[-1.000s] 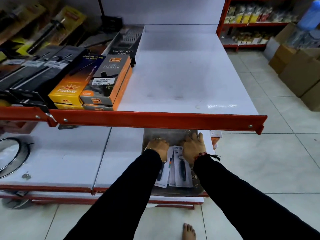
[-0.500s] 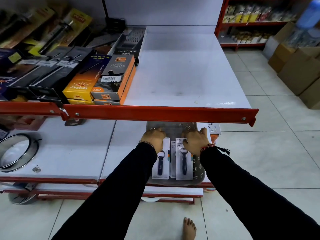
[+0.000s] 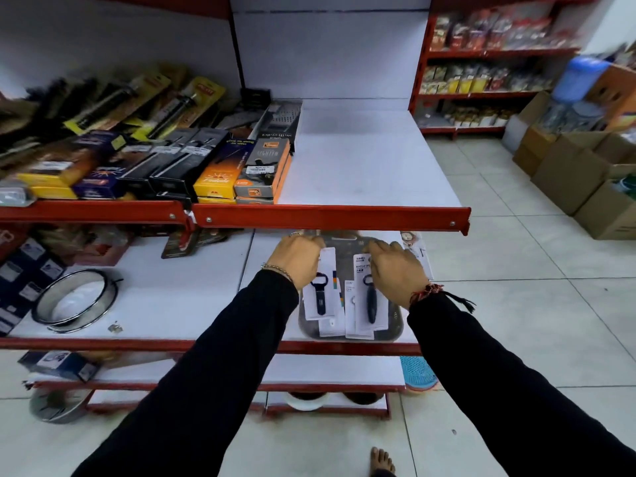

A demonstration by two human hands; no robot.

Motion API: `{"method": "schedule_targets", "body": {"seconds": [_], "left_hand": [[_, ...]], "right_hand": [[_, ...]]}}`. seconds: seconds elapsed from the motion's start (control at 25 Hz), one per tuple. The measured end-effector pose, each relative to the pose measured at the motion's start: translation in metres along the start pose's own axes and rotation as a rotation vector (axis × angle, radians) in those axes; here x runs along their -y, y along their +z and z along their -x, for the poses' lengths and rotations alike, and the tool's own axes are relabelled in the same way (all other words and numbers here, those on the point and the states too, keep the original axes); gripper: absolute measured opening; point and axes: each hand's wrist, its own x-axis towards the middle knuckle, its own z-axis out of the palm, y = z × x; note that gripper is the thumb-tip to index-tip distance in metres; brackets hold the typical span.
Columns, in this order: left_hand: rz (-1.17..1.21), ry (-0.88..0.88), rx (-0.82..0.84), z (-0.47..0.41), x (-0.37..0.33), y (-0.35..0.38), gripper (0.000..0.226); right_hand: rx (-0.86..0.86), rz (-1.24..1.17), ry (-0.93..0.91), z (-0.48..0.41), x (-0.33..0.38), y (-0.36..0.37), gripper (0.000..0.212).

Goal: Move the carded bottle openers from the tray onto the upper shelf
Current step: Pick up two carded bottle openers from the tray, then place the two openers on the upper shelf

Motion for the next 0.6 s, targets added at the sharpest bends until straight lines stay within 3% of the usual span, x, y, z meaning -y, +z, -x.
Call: {"method": "schedule_targets", "body": {"seconds": [0.24,0.6], "left_hand": [[0.028,0.057,-0.166,0.022,-0.008,-0.086,0.034],[-0.105,0.043,-0.417,-0.009,0.005,-0.209,0.034]], "right_hand": [[-0.24,-0.006,-0.104,0.012,0.015,-0.078,0.032],[-0.439,-0.076,-0.108,-0.038,0.015,-0.202,0.033]]}}
